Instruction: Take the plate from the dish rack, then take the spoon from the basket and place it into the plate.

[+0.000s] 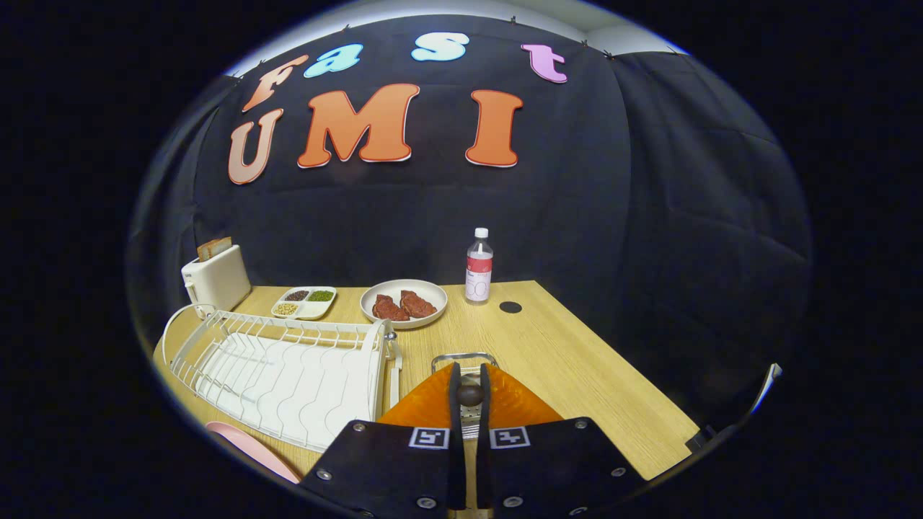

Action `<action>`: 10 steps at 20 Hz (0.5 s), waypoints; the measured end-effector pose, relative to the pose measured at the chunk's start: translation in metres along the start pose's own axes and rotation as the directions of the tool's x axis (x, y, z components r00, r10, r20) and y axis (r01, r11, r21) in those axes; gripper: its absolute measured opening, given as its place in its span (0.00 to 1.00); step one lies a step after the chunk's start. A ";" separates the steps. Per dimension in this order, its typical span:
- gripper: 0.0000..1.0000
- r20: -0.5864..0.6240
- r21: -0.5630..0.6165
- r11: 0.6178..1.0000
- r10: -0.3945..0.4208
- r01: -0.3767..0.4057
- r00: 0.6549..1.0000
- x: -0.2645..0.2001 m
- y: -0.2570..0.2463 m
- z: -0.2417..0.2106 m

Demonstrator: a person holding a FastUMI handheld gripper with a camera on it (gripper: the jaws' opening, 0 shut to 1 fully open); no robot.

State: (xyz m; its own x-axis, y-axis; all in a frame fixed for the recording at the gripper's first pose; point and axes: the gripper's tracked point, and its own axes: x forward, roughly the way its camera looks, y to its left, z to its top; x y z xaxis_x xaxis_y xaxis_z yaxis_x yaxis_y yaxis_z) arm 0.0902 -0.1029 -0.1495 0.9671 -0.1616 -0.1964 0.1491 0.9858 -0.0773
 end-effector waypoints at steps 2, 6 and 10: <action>0.06 0.006 0.019 0.999 0.028 -0.028 1.000 -0.013 0.003 0.008; 0.06 0.038 0.073 0.995 0.064 -0.066 0.997 -0.051 0.018 0.027; 0.06 0.067 0.084 0.989 0.115 -0.120 0.991 -0.099 0.055 0.035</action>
State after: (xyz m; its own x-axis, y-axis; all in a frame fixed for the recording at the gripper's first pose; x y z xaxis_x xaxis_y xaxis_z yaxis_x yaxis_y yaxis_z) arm 0.0094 -0.0315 -0.1002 0.9894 -0.0442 -0.1381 0.0487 0.9984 0.0292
